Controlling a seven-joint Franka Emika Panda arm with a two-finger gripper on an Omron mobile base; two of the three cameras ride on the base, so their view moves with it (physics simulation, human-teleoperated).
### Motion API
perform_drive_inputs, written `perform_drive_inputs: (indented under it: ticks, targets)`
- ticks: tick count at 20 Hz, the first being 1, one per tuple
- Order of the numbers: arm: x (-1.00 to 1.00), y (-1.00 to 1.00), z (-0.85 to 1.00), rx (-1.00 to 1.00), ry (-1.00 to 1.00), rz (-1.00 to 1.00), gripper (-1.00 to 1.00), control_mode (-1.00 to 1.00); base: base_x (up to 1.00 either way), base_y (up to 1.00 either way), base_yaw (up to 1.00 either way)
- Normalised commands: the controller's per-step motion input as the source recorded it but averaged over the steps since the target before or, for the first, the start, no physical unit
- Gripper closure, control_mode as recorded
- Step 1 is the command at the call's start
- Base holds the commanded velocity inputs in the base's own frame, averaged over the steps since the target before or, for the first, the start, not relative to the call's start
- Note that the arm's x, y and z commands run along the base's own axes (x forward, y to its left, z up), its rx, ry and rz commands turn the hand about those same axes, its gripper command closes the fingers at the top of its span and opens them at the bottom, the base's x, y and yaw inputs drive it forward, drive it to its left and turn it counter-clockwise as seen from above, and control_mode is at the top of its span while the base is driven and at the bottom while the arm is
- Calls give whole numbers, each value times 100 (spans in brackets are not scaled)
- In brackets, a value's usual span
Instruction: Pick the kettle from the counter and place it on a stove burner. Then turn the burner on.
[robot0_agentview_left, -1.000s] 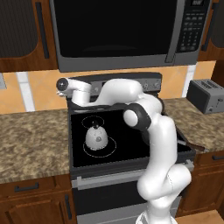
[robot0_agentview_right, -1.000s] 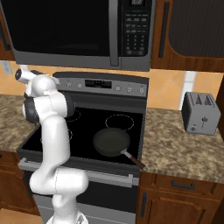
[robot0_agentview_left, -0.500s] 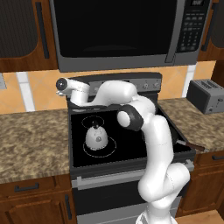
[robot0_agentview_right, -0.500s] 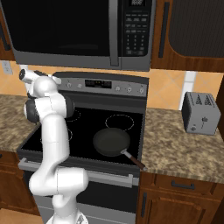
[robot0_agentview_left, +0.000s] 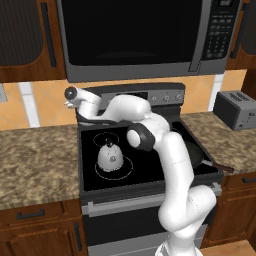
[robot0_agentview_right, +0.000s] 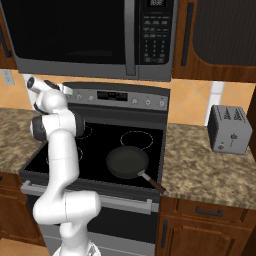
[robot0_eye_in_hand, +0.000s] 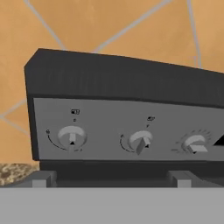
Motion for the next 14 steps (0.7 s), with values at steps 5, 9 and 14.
perform_drive_inputs:
  ticks: [5,9,14]
  targets:
    - [8,6,-11,0,4,0,-100,-100,0,0,0]
    - [14,1,-21,0,0,0,-100,-100,0,0,0]
    - [16,0,-18,0,0,0,-100,-100,0,0,0]
